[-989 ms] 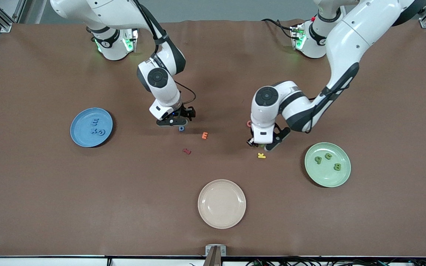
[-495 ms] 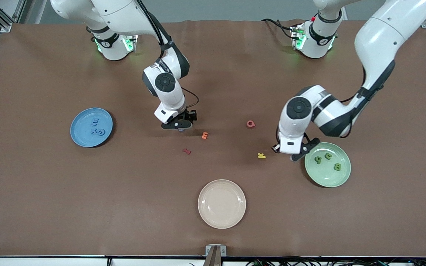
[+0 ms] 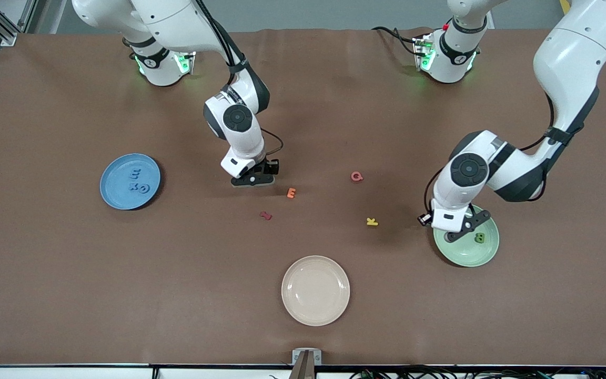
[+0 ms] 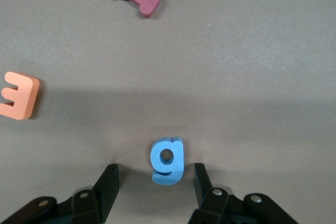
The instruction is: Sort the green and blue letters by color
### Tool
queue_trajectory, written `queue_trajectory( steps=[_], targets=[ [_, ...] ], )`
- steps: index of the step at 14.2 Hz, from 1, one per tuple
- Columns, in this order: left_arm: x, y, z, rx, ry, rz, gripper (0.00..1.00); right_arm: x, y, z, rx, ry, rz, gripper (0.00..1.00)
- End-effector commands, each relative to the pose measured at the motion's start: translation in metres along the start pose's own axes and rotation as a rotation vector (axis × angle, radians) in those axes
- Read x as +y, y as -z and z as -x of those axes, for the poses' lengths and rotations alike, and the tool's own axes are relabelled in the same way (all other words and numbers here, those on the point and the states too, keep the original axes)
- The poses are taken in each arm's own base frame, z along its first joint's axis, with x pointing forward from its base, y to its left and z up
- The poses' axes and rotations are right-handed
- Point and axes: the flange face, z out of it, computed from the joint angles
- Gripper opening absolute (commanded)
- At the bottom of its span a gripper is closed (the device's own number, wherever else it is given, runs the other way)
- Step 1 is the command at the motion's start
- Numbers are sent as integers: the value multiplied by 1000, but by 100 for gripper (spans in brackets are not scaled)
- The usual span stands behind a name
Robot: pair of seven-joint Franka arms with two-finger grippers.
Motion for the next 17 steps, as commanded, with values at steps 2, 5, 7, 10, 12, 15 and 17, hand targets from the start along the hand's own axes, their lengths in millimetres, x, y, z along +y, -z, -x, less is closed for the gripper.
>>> queue_trajectory(
  steps=[2,5,7,10,12,15,17],
  targets=[
    [-24,1,-13,6,-61,-23,1,-1,-5,-10,19,-3,21,56],
    [-37,-8,-24,-13,-69,-21,1,-1,-5,-10,20,-51,20,27],
    [-46,-16,-30,-27,-56,-14,1,0,-6,-10,16,-61,22,3],
    [-52,-24,-34,-38,-48,0,1,3,-3,-15,15,-82,22,0],
    [-53,-29,-36,-41,-47,15,2,10,9,-28,-20,-98,45,0],
    [-51,-32,-34,-46,-47,28,2,60,47,-58,-78,-90,65,0],
    [-50,-34,-35,-45,-47,35,2,116,70,-79,-125,-39,65,0]
  ],
)
